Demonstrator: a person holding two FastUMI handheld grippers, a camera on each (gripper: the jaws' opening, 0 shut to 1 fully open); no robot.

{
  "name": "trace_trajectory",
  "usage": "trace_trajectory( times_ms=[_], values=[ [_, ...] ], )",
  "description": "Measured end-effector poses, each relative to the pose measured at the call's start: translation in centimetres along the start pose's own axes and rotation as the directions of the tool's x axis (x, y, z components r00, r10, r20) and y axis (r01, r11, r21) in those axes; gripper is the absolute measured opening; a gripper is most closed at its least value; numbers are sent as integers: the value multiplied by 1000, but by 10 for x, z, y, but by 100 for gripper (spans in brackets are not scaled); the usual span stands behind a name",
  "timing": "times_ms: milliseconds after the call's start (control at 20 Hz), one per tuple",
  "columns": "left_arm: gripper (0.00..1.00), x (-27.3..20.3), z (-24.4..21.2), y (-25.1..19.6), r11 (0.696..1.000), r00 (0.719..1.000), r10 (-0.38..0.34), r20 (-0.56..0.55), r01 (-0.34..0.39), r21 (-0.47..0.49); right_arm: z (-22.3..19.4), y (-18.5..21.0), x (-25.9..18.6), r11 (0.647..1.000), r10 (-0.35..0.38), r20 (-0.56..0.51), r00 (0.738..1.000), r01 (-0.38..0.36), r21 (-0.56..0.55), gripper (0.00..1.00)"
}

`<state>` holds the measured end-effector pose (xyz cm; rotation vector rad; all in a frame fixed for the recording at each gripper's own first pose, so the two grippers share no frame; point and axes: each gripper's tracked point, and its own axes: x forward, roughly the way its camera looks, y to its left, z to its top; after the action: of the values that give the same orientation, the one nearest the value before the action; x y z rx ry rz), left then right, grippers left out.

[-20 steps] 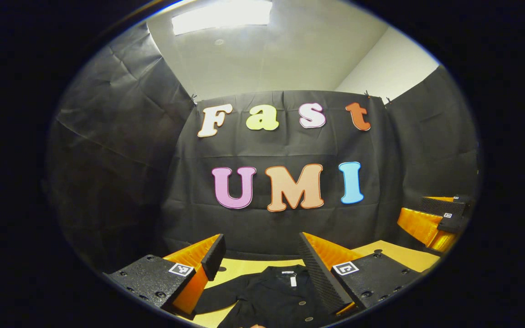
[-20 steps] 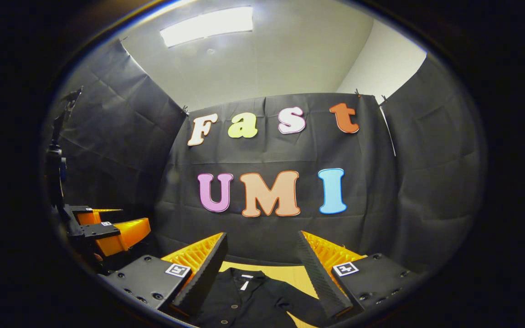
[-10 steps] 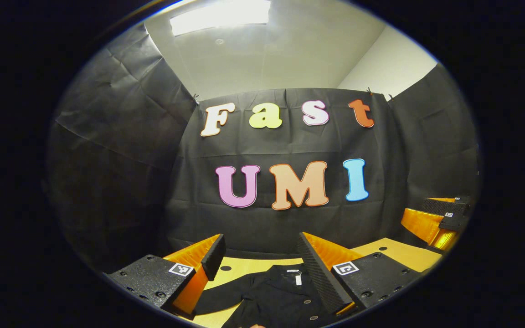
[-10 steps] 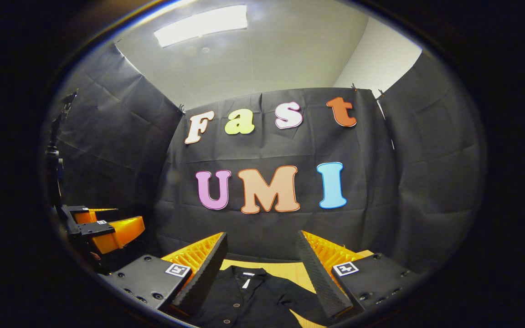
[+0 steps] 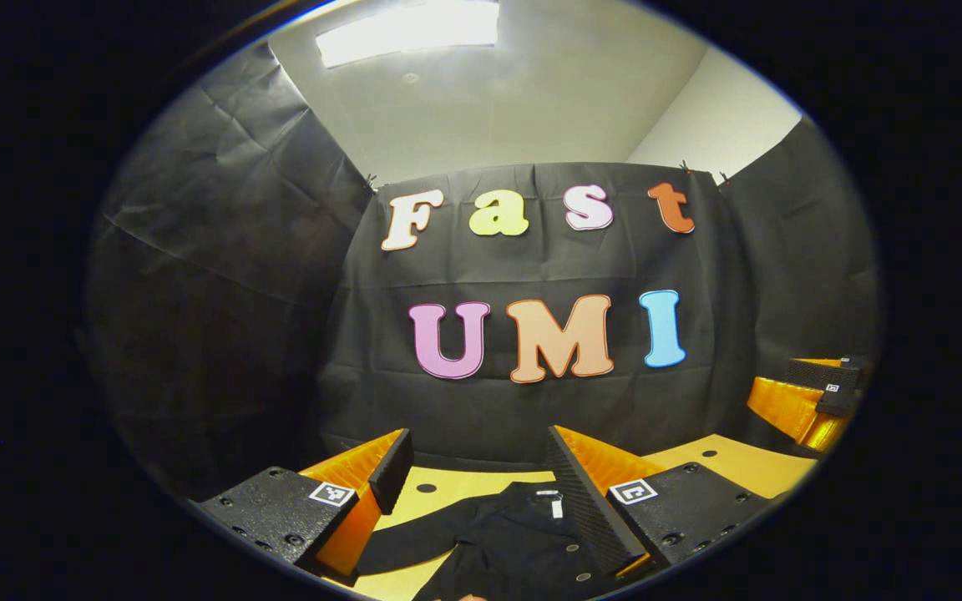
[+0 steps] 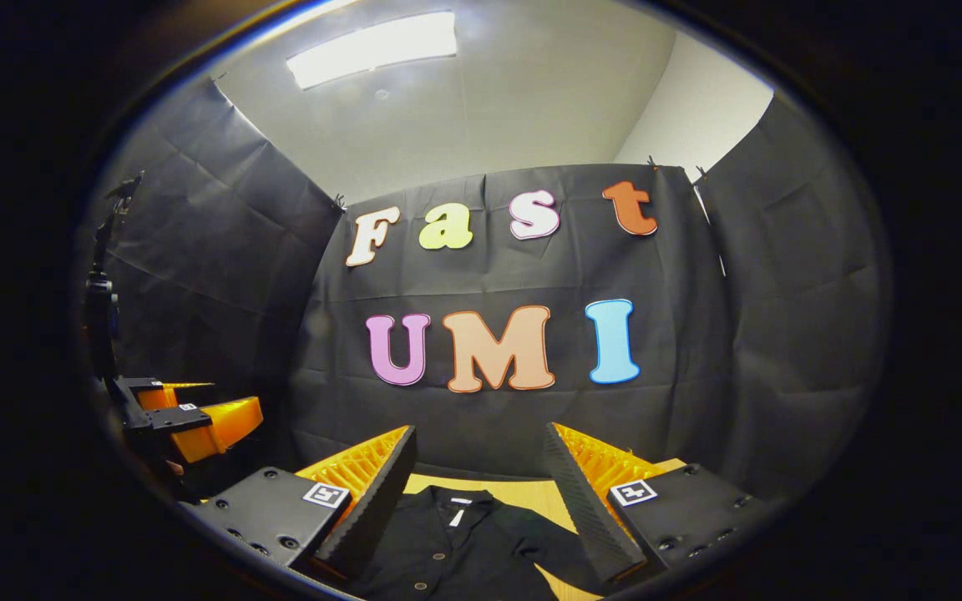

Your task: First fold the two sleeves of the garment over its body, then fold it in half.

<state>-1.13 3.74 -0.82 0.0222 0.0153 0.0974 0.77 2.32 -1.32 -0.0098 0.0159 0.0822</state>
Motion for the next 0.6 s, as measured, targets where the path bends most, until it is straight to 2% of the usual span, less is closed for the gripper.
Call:
trace_trajectory(
  times_ms=[600],
  values=[
    [96,-2,-5,16,1000,1000,10,-8,-10,26,-7,23,0,999,30,-11,1000,-30,-13,97]
  ],
)
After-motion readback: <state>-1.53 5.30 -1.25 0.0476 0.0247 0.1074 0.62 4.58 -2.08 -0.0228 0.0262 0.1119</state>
